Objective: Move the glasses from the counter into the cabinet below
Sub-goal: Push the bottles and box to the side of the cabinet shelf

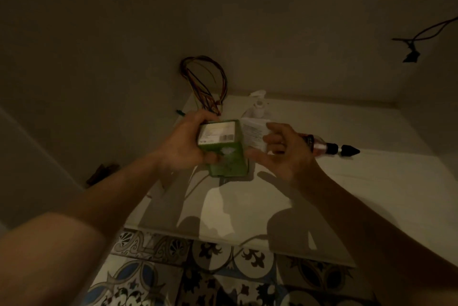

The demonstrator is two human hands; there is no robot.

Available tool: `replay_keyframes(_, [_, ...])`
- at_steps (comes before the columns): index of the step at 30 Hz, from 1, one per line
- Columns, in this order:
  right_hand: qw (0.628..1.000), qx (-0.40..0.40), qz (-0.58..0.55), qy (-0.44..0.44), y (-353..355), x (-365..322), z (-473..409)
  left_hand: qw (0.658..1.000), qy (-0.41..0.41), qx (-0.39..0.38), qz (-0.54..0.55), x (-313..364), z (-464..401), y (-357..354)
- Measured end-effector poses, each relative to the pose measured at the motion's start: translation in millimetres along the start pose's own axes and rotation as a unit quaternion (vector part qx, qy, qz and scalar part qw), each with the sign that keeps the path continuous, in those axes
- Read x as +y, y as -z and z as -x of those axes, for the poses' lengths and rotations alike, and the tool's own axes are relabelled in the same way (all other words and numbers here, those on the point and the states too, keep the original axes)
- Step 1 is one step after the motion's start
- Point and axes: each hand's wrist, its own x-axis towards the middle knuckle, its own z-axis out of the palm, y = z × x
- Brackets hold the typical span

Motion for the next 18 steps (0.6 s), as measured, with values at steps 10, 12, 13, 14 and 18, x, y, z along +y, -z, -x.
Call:
replay_keyframes(10, [0.984,-0.078,-0.141,-0.07,-13,-1,9,0.896,0.198,-0.013,0.397,-11,19,-8])
replay_keyframes(12, [0.981,-0.063,-0.174,-0.062,-15,-4,4,0.906,0.197,-0.003,0.374,-12,19,-4])
replay_keyframes(13, [0.979,-0.055,-0.186,-0.056,-17,-6,2,0.919,0.189,0.011,0.345,-13,17,1])
replay_keyframes(14, [0.98,-0.052,-0.187,-0.047,-18,-7,-1,0.934,0.173,0.027,0.31,-12,15,8])
replay_keyframes(18, [0.994,-0.052,-0.093,0.002,-39,-18,-9,0.991,0.057,0.03,0.116,1,-3,36])
